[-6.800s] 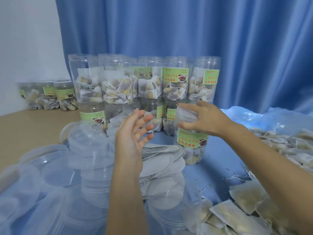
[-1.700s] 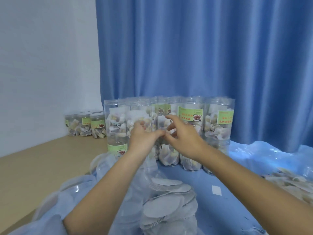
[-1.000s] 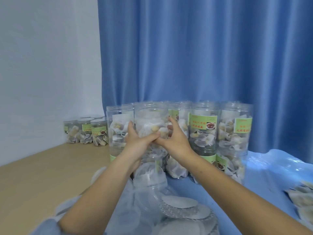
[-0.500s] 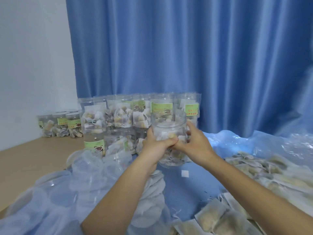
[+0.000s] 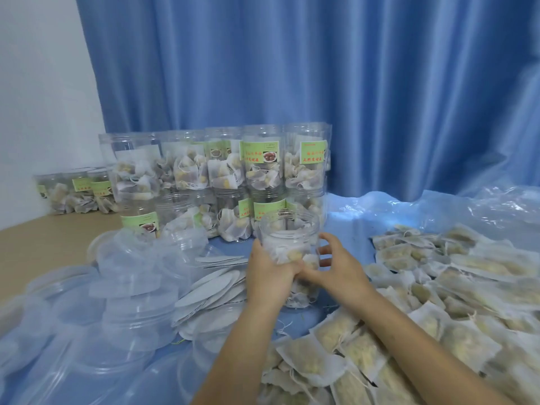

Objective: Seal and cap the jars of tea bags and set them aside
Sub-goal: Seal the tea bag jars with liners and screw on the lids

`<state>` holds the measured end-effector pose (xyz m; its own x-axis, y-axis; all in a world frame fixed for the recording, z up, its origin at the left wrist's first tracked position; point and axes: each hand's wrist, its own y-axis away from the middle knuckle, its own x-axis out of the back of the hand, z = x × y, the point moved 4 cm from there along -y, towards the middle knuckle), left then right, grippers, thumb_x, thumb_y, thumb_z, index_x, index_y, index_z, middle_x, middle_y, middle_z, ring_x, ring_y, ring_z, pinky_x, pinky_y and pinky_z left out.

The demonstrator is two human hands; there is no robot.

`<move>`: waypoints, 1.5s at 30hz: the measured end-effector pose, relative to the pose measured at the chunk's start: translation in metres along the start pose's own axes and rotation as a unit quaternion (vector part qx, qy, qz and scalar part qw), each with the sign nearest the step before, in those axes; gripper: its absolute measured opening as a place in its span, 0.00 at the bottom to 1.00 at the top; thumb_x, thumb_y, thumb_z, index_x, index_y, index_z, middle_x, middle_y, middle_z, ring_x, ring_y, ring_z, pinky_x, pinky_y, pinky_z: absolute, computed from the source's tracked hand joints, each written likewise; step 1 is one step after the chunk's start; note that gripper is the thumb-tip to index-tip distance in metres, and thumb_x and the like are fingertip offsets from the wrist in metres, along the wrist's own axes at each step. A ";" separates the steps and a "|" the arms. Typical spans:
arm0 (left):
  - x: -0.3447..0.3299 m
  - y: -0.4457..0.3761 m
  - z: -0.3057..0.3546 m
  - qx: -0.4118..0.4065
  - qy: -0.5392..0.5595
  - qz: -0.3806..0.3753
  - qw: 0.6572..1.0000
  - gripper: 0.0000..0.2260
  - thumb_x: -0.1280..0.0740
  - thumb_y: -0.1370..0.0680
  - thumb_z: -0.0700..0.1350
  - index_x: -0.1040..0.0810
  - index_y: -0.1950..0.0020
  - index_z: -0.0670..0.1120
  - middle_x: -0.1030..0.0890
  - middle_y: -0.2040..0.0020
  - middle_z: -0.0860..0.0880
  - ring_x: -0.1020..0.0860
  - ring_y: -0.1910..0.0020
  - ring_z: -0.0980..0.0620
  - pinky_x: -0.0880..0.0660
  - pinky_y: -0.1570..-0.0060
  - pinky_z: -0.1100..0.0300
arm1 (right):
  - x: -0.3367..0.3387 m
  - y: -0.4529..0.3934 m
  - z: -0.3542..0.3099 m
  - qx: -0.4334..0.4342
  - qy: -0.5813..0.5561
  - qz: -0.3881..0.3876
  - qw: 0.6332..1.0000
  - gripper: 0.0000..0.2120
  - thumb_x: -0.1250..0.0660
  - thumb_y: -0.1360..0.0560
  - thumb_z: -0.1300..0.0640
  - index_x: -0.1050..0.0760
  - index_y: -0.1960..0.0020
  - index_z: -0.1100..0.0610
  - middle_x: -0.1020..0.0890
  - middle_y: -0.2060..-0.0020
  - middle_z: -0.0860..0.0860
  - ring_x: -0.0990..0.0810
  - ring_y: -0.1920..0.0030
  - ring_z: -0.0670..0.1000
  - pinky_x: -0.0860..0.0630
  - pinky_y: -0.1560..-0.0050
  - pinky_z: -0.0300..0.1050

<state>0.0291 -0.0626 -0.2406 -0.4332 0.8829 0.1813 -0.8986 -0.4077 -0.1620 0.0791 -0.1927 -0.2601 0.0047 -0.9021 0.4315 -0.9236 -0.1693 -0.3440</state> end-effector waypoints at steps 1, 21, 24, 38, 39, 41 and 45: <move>-0.001 0.002 -0.002 -0.002 -0.017 0.005 1.000 0.31 0.26 0.32 0.40 0.35 0.32 0.46 0.25 0.38 0.50 0.25 0.40 0.47 0.28 0.40 0.52 | 0.002 0.001 0.001 -0.006 0.016 -0.008 1.000 0.38 0.24 0.35 0.47 0.38 0.30 0.50 0.25 0.42 0.49 0.23 0.48 0.49 0.27 0.53 0.37; 0.036 0.000 0.017 0.068 0.111 0.011 0.991 0.22 0.31 0.28 0.41 0.32 0.35 0.41 0.25 0.57 0.51 0.20 0.51 0.46 0.24 0.43 0.48 | 0.023 0.020 -0.027 0.001 0.245 -0.274 0.930 0.07 0.22 0.36 0.50 0.20 0.64 0.44 0.20 0.68 0.37 0.23 0.64 0.36 0.28 0.60 0.31; 0.047 -0.004 0.018 0.063 0.120 0.021 0.991 0.22 0.31 0.28 0.40 0.32 0.35 0.40 0.24 0.59 0.49 0.20 0.55 0.47 0.23 0.46 0.50 | 0.029 0.014 -0.042 0.079 0.186 -0.153 0.967 0.10 0.22 0.35 0.54 0.23 0.65 0.43 0.20 0.62 0.41 0.23 0.59 0.40 0.32 0.59 0.28; 0.079 -0.015 0.003 0.051 0.188 0.123 0.973 0.05 0.38 0.24 0.39 0.27 0.50 0.45 0.23 0.62 0.51 0.21 0.60 0.51 0.25 0.59 0.56 | -0.015 -0.035 -0.098 0.196 0.331 0.043 0.922 0.15 0.42 0.20 0.47 0.21 0.45 0.53 0.21 0.45 0.48 0.27 0.38 0.53 0.41 0.34 0.52; 0.084 -0.017 0.002 0.047 0.188 0.131 0.972 0.03 0.38 0.24 0.40 0.27 0.52 0.46 0.22 0.62 0.51 0.21 0.60 0.51 0.25 0.57 0.55 | -0.018 -0.024 -0.108 0.278 0.306 0.102 0.905 0.11 0.37 0.21 0.50 0.19 0.47 0.54 0.20 0.46 0.49 0.26 0.39 0.54 0.40 0.36 0.53; 0.091 -0.020 -0.001 0.039 0.180 0.146 0.972 0.04 0.38 0.24 0.40 0.26 0.57 0.49 0.20 0.62 0.52 0.21 0.61 0.51 0.25 0.53 0.53 | -0.034 -0.005 -0.118 0.382 0.265 0.096 0.880 0.07 0.31 0.25 0.56 0.17 0.52 0.57 0.17 0.53 0.52 0.22 0.48 0.57 0.30 0.44 0.53; 0.102 -0.021 -0.009 0.028 0.129 0.177 0.975 0.09 0.36 0.27 0.38 0.25 0.63 0.52 0.19 0.63 0.51 0.21 0.61 0.49 0.23 0.49 0.50 | -0.084 0.009 -0.099 0.291 0.282 -0.121 0.906 0.11 0.34 0.24 0.48 0.19 0.47 0.52 0.20 0.51 0.50 0.24 0.49 0.50 0.27 0.49 0.47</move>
<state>0.0045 0.0385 -0.2273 -0.6914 0.7111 -0.1277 -0.7017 -0.7030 -0.1159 0.0322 -0.0793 -0.2168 -0.1686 -0.4924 0.8539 -0.5625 -0.6633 -0.4936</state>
